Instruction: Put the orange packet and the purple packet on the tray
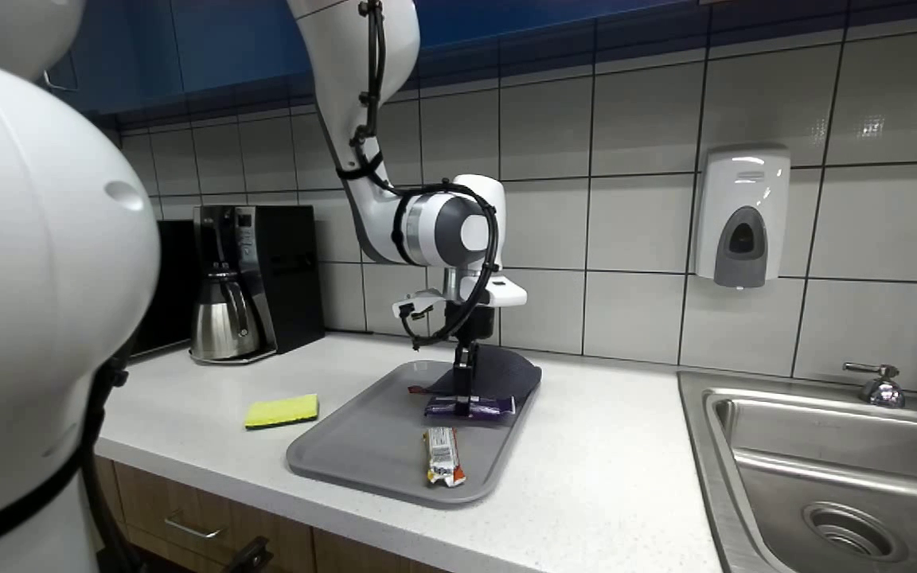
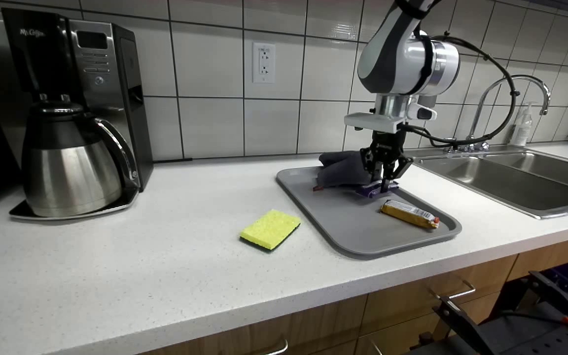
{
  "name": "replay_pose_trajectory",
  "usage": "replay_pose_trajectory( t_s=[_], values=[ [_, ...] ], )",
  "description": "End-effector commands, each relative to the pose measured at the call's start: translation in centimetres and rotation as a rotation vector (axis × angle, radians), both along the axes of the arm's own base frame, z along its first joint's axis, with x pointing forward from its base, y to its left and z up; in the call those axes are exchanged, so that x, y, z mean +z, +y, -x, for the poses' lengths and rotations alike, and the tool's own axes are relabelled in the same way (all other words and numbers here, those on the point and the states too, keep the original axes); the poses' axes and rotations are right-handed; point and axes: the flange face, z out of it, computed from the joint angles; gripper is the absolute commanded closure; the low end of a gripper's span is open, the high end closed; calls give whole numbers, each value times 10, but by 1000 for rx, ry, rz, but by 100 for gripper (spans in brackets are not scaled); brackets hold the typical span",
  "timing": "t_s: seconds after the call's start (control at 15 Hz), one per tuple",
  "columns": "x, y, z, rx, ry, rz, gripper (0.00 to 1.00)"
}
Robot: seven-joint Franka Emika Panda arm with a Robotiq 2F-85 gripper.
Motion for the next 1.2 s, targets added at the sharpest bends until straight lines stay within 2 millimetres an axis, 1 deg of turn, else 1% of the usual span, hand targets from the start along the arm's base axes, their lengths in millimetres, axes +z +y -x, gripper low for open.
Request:
replay_pose_trajectory(
  t_s=[0.0,0.47,0.53,0.6,0.73,0.8,1.0,1.13],
  values=[
    [1,13,3,-31,-5,26,93],
    [-6,15,3,-55,-4,62,93],
    [-7,15,3,-54,-6,65,45],
    [-7,15,3,-57,-6,69,45],
    [-7,14,4,-57,-5,73,31],
    [-7,13,4,-56,-4,73,23],
    [-2,9,5,-46,-2,70,2],
    [3,5,7,-31,-8,73,0]
  ],
)
